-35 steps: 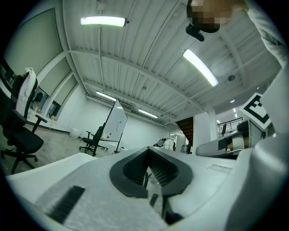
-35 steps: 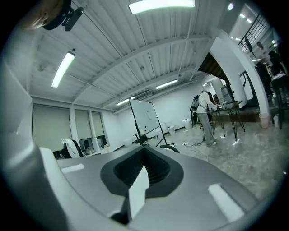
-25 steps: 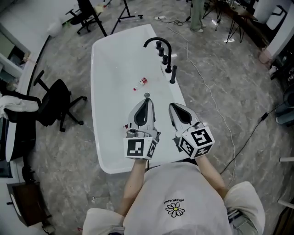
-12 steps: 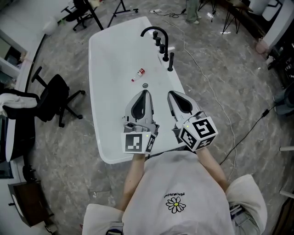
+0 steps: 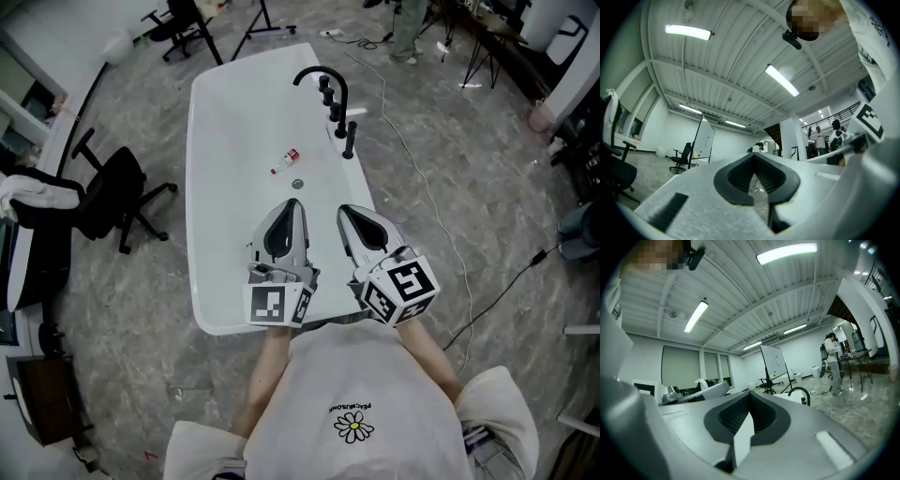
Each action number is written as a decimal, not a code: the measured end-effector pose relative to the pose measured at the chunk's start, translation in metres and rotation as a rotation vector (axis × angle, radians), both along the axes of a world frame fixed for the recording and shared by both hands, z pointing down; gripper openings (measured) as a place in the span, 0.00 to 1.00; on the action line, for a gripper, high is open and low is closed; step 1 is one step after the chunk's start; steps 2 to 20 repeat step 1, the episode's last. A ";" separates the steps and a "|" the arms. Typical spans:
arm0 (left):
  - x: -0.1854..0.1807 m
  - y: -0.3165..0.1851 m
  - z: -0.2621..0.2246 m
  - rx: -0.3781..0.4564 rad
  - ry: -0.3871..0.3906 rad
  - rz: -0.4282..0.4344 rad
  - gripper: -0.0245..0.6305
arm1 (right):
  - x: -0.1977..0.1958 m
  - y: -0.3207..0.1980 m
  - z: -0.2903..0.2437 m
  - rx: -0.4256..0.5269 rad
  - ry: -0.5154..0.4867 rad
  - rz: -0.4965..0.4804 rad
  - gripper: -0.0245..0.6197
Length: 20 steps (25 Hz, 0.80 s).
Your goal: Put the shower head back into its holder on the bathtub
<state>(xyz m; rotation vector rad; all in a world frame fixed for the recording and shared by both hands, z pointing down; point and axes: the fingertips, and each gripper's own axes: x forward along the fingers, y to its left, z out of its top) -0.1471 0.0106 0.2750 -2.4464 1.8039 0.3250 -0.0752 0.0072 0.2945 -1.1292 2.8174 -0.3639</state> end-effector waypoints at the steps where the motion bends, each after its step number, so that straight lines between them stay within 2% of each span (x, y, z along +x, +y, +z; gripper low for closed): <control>1: 0.000 0.002 0.000 -0.006 0.001 -0.013 0.04 | 0.002 0.003 0.001 -0.009 0.006 -0.016 0.04; 20: 0.000 0.002 0.000 -0.006 0.001 -0.013 0.04 | 0.002 0.003 0.001 -0.009 0.006 -0.016 0.04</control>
